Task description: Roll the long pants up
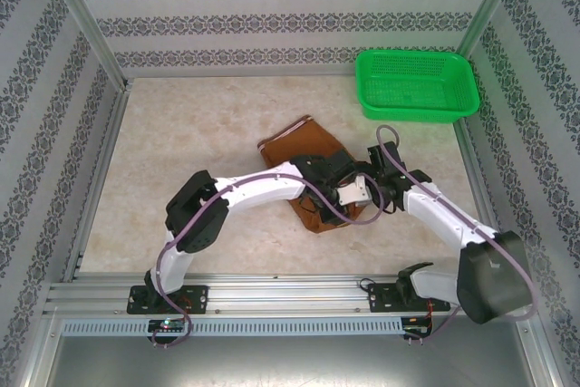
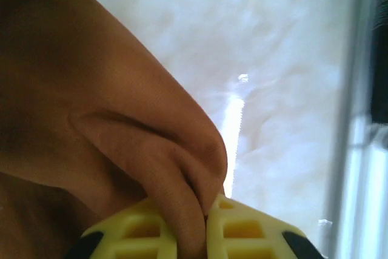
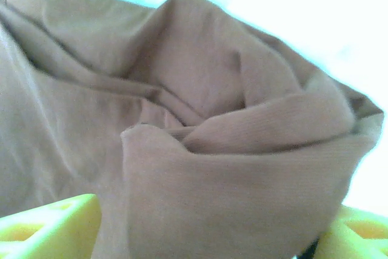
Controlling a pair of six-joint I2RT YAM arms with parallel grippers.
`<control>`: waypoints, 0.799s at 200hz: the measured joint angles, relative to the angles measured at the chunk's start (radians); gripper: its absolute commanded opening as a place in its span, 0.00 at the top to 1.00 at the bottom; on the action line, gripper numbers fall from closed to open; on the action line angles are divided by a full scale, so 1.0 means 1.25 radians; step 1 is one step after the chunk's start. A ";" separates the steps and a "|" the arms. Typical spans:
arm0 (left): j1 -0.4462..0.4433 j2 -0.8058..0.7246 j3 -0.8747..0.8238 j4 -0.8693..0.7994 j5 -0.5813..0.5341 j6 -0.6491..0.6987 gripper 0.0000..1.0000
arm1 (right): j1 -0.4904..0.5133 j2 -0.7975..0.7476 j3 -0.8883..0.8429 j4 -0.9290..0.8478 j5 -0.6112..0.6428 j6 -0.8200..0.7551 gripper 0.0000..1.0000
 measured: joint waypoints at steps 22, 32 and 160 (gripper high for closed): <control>0.068 -0.034 -0.056 -0.023 0.141 -0.117 1.00 | -0.042 -0.123 0.007 -0.048 0.018 -0.020 0.13; 0.105 -0.033 -0.089 -0.034 0.174 -0.158 1.00 | -0.063 -0.183 0.019 -0.063 0.024 -0.030 0.12; 0.215 -0.180 -0.389 0.213 0.431 -0.548 1.00 | -0.083 -0.178 -0.025 -0.065 -0.100 -0.028 0.12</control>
